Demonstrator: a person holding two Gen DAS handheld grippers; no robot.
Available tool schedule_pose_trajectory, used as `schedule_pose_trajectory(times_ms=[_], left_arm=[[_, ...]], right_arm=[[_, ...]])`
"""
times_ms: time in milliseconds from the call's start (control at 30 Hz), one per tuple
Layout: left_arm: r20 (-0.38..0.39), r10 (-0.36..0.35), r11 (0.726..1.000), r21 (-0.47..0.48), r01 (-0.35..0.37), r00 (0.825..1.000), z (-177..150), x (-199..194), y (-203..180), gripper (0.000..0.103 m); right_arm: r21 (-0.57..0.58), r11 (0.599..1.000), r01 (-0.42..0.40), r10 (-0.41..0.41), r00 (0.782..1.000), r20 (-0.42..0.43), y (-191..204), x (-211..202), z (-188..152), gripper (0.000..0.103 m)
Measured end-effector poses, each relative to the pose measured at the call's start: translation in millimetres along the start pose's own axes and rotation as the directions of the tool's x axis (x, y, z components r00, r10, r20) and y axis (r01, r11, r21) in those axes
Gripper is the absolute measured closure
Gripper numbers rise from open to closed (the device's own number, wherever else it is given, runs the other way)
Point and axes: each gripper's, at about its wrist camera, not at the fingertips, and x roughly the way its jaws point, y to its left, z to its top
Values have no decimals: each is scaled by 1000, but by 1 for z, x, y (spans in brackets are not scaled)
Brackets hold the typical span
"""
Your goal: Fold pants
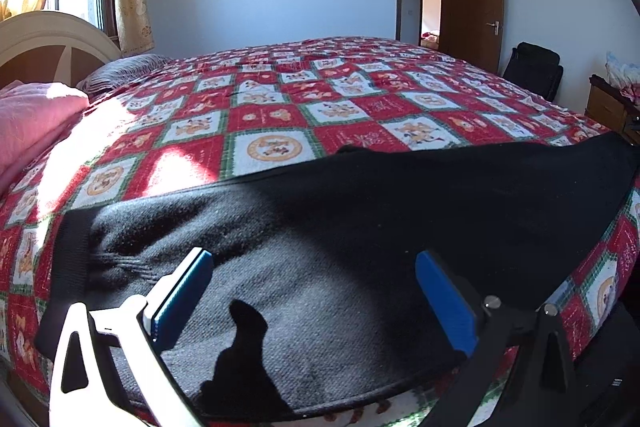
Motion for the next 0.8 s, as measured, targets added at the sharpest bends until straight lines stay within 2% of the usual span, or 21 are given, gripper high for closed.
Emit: schedule_pose_trajectory(times_ms=[67, 133, 300, 367, 500, 600, 700, 800], left_arm=[[11, -4, 999, 39, 4, 1000, 2, -2, -10, 0], [7, -6, 998, 70, 5, 1000, 0, 0, -17, 0], [-26, 14, 998, 55, -12, 1000, -10, 9, -6, 0], [-34, -4, 1000, 16, 5, 999, -14, 11, 7, 0], [-25, -10, 1000, 3, 10, 1000, -15, 9, 13, 0], [-13, 7, 1000, -4, -7, 1000, -11, 4, 14, 0], [3, 45, 999, -9, -45, 999, -7, -1, 21, 0], [-5, 77, 996, -36, -77, 997, -9, -3, 33, 0]], right_arm=[[-97, 993, -66, 65, 998, -16, 39, -5, -14, 66], [-151, 980, -130, 121, 990, -69, 71, 3, -31, 66], [-201, 963, -178, 130, 964, -231, 120, 41, -84, 66], [-262, 957, -125, 65, 972, -225, 131, 41, -104, 65], [-273, 954, -123, 56, 969, -241, 131, 29, -105, 65], [-296, 951, -95, 39, 981, -188, 138, 16, -95, 66], [-336, 929, -154, 115, 984, -133, 166, 8, -90, 66], [-366, 905, -219, 174, 973, -153, 202, 14, -93, 65]])
